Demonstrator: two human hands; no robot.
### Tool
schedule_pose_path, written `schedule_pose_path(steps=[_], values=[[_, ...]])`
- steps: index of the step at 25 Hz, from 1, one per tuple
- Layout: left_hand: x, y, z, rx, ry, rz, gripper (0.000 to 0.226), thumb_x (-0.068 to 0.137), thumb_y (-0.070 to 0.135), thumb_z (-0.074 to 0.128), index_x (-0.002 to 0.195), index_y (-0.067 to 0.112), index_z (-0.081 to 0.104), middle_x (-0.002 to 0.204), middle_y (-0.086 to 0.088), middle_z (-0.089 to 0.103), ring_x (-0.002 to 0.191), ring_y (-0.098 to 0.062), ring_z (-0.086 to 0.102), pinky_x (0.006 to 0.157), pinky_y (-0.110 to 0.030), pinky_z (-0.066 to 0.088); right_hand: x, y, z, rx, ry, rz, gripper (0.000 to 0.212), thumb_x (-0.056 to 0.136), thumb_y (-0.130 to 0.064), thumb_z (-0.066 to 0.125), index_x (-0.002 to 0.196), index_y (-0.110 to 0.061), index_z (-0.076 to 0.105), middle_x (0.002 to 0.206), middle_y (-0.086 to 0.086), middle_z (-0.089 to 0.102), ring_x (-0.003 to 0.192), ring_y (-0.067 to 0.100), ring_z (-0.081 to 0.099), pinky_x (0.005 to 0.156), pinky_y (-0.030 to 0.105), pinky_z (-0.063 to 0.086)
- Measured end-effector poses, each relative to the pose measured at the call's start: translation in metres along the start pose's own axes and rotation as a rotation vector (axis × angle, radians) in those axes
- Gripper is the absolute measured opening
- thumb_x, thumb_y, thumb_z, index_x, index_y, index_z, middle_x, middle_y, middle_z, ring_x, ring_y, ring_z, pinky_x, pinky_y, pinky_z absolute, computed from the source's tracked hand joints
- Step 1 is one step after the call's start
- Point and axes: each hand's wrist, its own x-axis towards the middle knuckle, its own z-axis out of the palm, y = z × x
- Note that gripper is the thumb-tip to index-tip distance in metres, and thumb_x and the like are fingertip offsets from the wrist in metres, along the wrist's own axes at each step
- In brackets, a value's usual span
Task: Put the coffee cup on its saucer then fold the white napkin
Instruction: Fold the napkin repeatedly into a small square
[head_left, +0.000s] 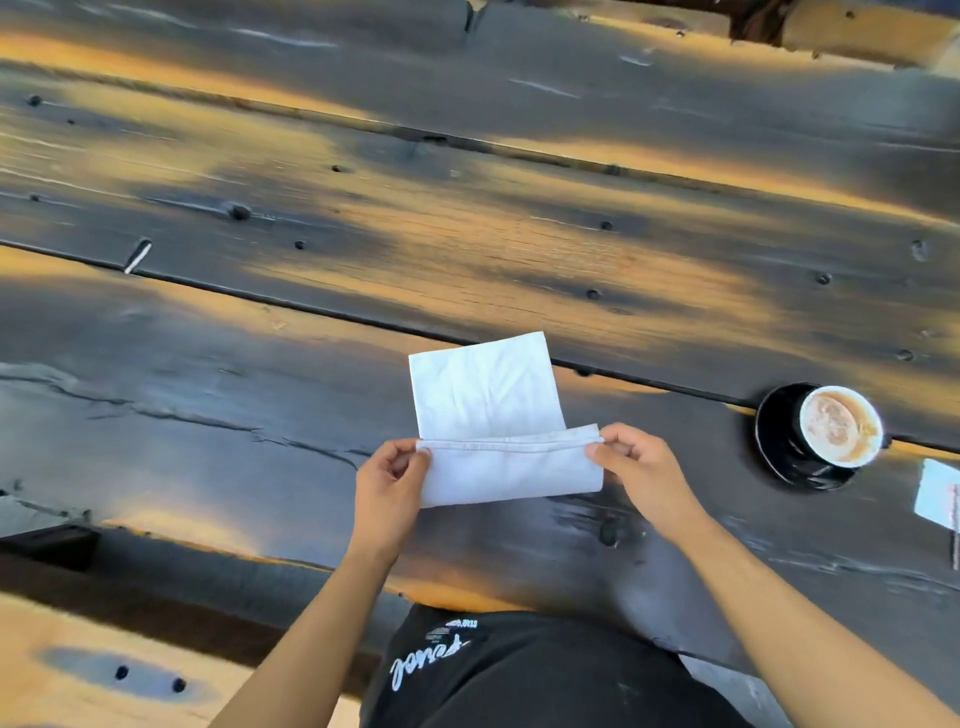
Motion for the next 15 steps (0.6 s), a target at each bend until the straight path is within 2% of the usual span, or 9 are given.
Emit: schedule_pose_path(steps=[2, 5, 7, 9, 12, 15], values=[[0.019, 0.006, 0.0, 0.004, 0.013, -0.035, 0.012, 0.098, 0.011, 0.06, 0.088, 0.013, 0.067, 0.063, 0.015, 0.069, 0.057, 0.003, 0.057, 0.058, -0.012, 0.043, 0.023, -0.003, 0.008, 0.042, 0.034, 0.034, 0.014, 0.093, -0.024, 0.067, 0.086, -0.012, 0.069, 0.074, 0.002, 0.069, 0.071, 0.017, 0.06, 0.071, 0.037, 0.047], [0.052, 0.005, -0.002, 0.048, 0.053, -0.113, 0.011, 0.097, 0.02, 0.063, 0.091, 0.015, 0.071, 0.078, 0.004, 0.076, 0.069, -0.01, 0.064, 0.066, -0.03, 0.049, 0.058, -0.009, 0.023, 0.02, 0.073, 0.058, 0.011, 0.098, -0.023, 0.062, 0.094, -0.017, 0.071, 0.088, -0.003, 0.078, 0.08, 0.018, 0.071, 0.069, 0.038, 0.054], [0.073, 0.005, -0.003, 0.077, 0.075, -0.153, 0.011, 0.096, 0.022, 0.063, 0.092, 0.015, 0.07, 0.079, 0.003, 0.076, 0.069, -0.014, 0.063, 0.064, -0.033, 0.049, 0.084, -0.013, 0.031, -0.033, 0.093, 0.043, 0.011, 0.098, -0.025, 0.061, 0.094, -0.021, 0.071, 0.094, -0.003, 0.078, 0.088, 0.018, 0.073, 0.075, 0.04, 0.057], [0.089, 0.009, -0.002, 0.112, 0.087, -0.165, 0.012, 0.096, 0.026, 0.064, 0.092, 0.016, 0.07, 0.082, 0.001, 0.077, 0.069, -0.015, 0.066, 0.064, -0.036, 0.053, 0.105, -0.014, 0.035, -0.06, 0.119, 0.029, 0.011, 0.098, -0.027, 0.062, 0.093, -0.022, 0.071, 0.095, -0.004, 0.078, 0.088, 0.016, 0.073, 0.081, 0.04, 0.057], [0.119, 0.011, 0.002, 0.204, 0.114, -0.165, 0.013, 0.094, 0.033, 0.066, 0.09, 0.021, 0.069, 0.085, 0.001, 0.077, 0.076, -0.019, 0.071, 0.072, -0.041, 0.06, 0.138, -0.013, 0.039, -0.111, 0.161, 0.055, 0.015, 0.096, -0.027, 0.064, 0.094, -0.016, 0.073, 0.092, -0.001, 0.078, 0.087, 0.018, 0.073, 0.082, 0.042, 0.056], [0.142, 0.011, 0.006, 0.288, 0.11, -0.168, 0.016, 0.093, 0.037, 0.066, 0.089, 0.022, 0.068, 0.082, 0.002, 0.075, 0.071, -0.023, 0.071, 0.066, -0.042, 0.061, 0.159, -0.01, 0.041, -0.177, 0.202, 0.073, 0.013, 0.096, -0.028, 0.063, 0.092, -0.018, 0.071, 0.091, -0.001, 0.077, 0.086, 0.018, 0.072, 0.078, 0.037, 0.055]])
